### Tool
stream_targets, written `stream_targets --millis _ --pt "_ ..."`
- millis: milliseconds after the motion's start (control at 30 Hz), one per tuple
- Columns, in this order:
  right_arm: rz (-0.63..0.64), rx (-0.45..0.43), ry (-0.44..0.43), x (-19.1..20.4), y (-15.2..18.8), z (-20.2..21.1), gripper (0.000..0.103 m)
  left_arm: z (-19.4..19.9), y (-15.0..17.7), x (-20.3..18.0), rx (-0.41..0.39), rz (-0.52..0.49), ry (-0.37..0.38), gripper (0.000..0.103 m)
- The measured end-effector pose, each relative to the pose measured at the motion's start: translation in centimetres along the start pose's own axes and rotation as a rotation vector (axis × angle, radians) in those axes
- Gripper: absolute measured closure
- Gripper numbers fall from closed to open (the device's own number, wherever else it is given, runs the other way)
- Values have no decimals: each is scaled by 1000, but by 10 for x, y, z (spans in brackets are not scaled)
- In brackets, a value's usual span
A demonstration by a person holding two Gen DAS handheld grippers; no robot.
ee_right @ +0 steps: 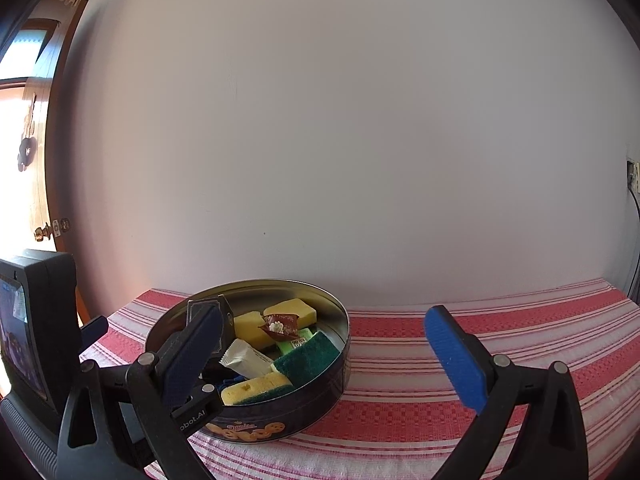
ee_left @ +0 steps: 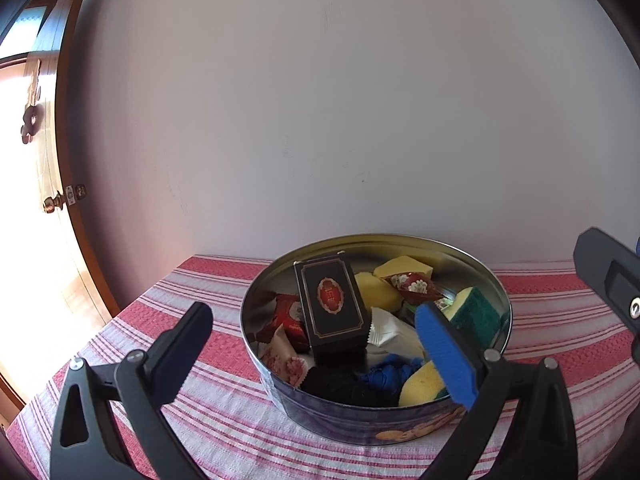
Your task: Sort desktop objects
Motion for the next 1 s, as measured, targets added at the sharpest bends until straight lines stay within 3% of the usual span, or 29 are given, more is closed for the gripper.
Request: stream_targets --millis 1000 --pt "6 -12 19 -4 0 5 0 12 -6 -6 -33 -14 26 0"
Point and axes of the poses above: each gripper's, at about its wrist camera, not at the fingertips, and z roughly against the way its jaws point, x to its left, y to its underside, the point moved 10 cm from there along -z, roughly the way its jaws point, and after that the axes turned 15 degrees about z, right-handed, at the moved point
